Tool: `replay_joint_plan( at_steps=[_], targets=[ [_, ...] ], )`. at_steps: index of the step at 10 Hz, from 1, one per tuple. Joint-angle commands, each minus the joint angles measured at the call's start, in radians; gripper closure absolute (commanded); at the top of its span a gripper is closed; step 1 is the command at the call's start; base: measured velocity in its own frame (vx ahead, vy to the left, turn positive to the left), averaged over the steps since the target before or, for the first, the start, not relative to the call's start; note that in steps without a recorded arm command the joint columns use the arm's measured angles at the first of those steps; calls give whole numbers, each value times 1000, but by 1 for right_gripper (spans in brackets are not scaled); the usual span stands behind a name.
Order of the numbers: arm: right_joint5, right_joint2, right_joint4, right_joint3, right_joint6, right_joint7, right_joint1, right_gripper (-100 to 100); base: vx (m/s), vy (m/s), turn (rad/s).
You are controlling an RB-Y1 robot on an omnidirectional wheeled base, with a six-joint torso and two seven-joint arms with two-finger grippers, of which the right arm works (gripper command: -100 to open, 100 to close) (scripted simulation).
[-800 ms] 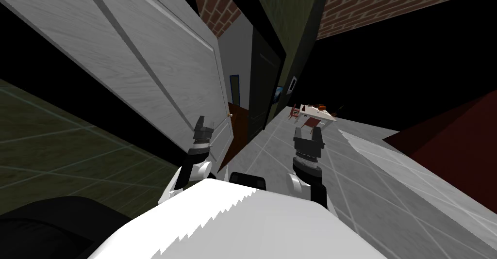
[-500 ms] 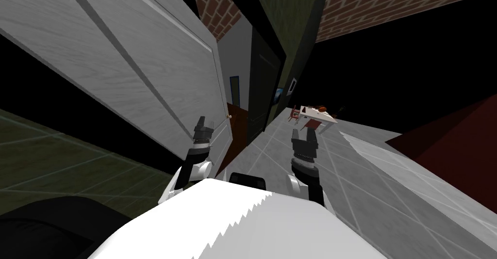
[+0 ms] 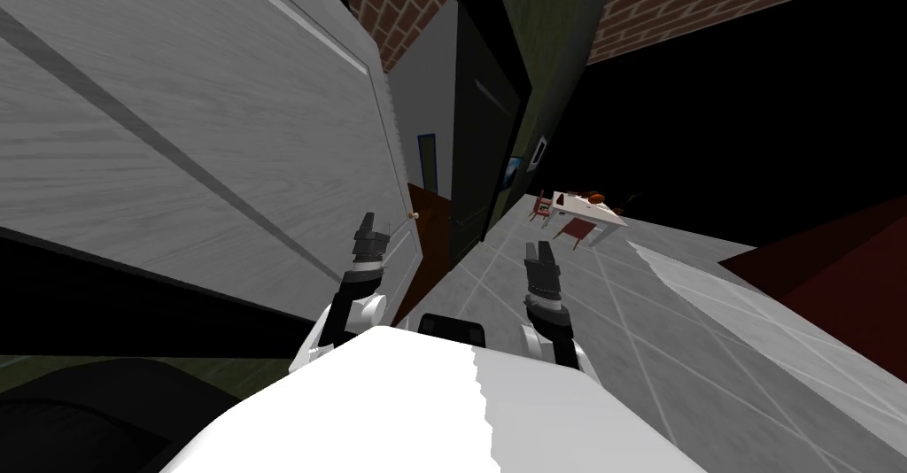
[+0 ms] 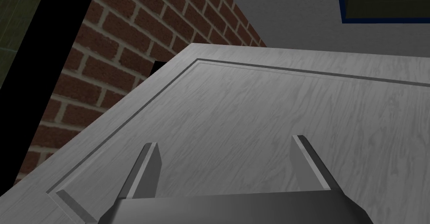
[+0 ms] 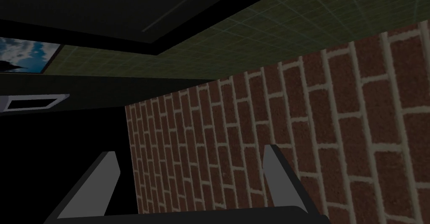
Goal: Push the door open
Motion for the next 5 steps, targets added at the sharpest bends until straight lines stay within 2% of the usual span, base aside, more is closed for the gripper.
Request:
replay_joint_plan(
  at_steps=[1,5],
  targets=[
    [25,-8,23,0,-14,29,4,-100,116,-44,12],
    [108,-25,105,7,-67,117,19,-100,130,-22,10]
  ],
)
